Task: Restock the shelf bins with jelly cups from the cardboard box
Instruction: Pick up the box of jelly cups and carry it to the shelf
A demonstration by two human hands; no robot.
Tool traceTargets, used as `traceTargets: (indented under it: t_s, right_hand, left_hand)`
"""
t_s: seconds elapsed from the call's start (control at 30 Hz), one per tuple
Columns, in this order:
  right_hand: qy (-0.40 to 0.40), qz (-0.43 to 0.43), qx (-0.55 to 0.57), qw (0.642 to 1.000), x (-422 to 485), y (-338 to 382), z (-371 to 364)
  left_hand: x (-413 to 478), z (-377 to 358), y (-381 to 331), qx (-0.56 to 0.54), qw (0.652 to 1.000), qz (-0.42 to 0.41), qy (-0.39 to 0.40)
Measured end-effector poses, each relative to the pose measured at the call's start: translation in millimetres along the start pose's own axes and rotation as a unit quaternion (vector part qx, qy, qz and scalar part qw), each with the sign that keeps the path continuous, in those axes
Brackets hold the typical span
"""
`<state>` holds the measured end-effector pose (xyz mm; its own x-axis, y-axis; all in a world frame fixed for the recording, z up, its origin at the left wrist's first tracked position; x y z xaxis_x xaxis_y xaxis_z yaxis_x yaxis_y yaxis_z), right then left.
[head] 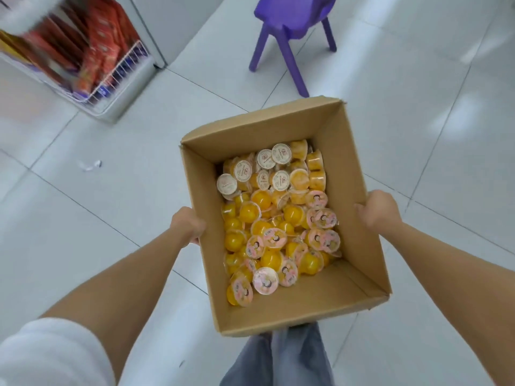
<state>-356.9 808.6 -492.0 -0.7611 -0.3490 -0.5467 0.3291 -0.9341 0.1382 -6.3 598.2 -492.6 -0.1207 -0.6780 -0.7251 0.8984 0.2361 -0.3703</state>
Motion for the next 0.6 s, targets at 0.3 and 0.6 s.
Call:
traceTargets:
  t_s: [0.3,0.6]
  right_hand:
    - [0.041,0.020,0.007,0.999,109.5,225.8,12.6]
    - [0.056,-0.004,0.023,0.998,191.4,401.0,31.9]
  left_hand:
    - [160.6,177.0,-76.6,0.023,0.999,0.017,-0.021]
    - [306.2,308.3,-154.5,0.066,0.998,0.019,-0.013]
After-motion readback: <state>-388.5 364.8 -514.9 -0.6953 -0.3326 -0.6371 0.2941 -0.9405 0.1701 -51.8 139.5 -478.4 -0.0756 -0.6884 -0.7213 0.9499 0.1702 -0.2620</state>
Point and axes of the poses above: each hand's wrist, its own x-axis towards the middle knuckle, its own z-axis out of the back of the hand, y = z × x, the point moved 2 cm from there along x, towards the middle knuckle, and after that the axes turned 8 degrees about -z, right-handed, at the moved point
